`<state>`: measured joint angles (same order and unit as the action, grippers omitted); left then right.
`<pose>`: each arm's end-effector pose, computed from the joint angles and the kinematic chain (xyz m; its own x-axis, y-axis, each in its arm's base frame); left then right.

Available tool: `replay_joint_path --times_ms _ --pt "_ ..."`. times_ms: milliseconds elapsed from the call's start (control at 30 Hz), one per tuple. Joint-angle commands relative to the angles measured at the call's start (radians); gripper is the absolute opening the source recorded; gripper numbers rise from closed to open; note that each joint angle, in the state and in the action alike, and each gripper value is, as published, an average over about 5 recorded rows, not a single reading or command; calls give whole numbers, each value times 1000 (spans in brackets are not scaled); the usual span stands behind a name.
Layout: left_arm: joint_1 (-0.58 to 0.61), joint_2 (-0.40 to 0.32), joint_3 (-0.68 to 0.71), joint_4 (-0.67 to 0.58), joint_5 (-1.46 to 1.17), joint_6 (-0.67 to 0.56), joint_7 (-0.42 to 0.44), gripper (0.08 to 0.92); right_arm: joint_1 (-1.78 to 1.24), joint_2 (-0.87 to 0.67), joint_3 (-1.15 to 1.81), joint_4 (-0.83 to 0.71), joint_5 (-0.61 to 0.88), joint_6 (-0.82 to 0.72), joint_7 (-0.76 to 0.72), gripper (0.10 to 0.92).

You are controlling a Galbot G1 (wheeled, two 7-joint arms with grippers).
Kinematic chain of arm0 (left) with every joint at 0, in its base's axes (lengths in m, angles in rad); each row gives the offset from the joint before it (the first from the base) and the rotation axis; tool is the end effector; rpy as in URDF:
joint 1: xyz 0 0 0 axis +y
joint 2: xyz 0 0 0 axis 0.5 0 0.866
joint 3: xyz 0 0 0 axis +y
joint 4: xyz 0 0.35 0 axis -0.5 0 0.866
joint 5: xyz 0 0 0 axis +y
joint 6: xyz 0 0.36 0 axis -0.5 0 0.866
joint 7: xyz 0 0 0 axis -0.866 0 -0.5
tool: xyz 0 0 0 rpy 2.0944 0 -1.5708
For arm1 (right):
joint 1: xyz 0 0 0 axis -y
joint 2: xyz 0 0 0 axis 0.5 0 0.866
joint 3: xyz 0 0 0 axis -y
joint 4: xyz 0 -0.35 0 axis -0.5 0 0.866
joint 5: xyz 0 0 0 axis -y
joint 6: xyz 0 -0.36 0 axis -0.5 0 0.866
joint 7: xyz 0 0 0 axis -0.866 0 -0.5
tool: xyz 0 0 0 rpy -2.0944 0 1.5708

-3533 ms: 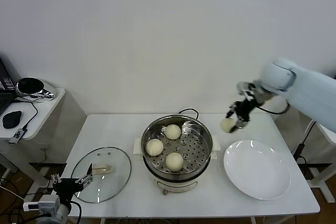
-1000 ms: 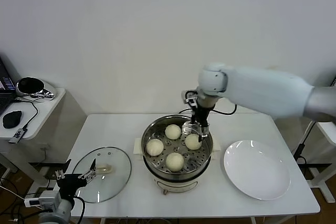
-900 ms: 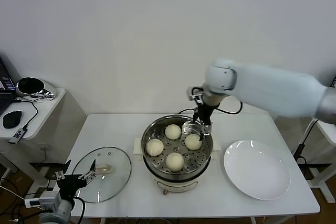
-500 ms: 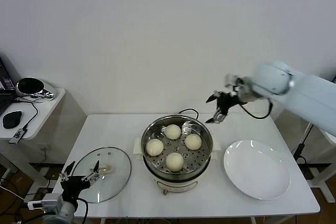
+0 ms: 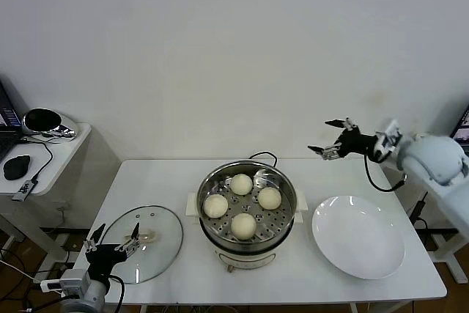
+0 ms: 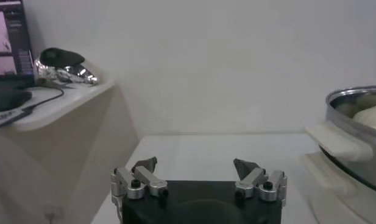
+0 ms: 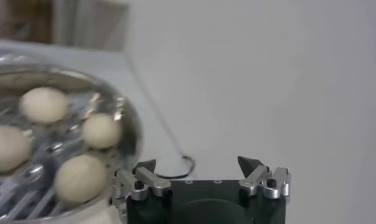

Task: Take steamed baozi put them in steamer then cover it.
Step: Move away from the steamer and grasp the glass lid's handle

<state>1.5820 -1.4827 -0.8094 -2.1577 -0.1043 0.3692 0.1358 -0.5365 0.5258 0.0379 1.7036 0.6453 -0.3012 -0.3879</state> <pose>0.1747 0.0974 -0.2693 -0.9531 -0.0849 0.2906 -0.0657 0.9950 0.0753 0.4199 -0.1779 -0.1038 -0.8016 -0.5207 0.2937 -0.5977 0.7072 -0.3777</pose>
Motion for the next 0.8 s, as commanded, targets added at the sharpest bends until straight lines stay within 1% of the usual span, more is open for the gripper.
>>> replay_joint_path --times_ms 33,267,400,500,567,700,800 --pt "-9 4 3 22 3 -15 6 823 -666 274 615 61 28 247 258 823" --pt "-39 7 8 71 45 -34 10 823 -797 447 676 48 73 371 341 823" --pt "-57 12 11 96 132 -84 7 823 -851 516 657 40 74 411 367 823" --pt "-61 27 11 125 225 -156 2 823 -872 560 639 37 74 422 372 823" --pt "-56 40 10 147 331 -234 -8 823 -881 576 637 35 74 424 369 823" --pt "-26 49 3 176 700 -429 -63 823 -888 594 649 38 71 423 368 823" --pt "11 58 10 179 940 -513 -125 823 -884 601 656 42 67 416 368 823"
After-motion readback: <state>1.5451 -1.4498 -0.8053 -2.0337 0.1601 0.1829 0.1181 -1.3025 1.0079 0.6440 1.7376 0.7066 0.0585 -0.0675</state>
